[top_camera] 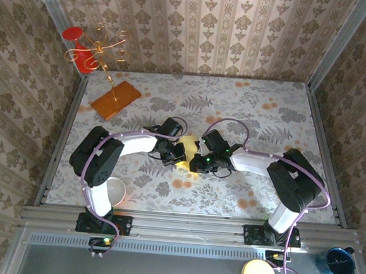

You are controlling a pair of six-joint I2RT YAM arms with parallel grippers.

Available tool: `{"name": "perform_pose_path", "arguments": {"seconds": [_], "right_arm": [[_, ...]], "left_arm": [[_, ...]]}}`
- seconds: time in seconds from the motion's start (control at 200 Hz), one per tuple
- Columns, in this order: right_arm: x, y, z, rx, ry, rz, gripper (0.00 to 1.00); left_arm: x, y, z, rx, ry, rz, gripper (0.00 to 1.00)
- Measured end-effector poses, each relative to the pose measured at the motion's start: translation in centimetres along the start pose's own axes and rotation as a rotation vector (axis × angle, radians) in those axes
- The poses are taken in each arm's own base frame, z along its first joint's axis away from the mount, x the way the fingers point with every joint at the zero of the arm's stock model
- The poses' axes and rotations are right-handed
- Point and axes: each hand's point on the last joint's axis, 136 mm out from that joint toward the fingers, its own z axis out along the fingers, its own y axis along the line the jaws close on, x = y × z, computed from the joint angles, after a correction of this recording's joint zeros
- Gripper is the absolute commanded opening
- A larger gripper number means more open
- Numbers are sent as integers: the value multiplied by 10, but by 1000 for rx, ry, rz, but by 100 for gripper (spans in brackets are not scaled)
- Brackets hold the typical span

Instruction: Fold a paper plane with a square sheet of paper (pick it up from the middle)

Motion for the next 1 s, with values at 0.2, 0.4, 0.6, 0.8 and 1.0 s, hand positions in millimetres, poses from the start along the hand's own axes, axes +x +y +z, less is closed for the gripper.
{"name": "perform_pose_path", "arguments": {"seconds": [0.2,0.4,0.6,0.8,1.0], "right_arm": [[4,-1,5,6,21,-3,9],[5,-4,7,24,34,-1,9],[6,-7,7,37,37,-7,9],[9,-12,10,55,51,2,9],[9,-16,12,68,52,5,8]], "left_arm": [[0,1,1,0,5,-2,9],[0,0,1,1,7,-3,9],[1,1,1,0,8,-3,9],[0,1,1,0,8,-3,9],[1,1,1,0,8,-4,9]]}}
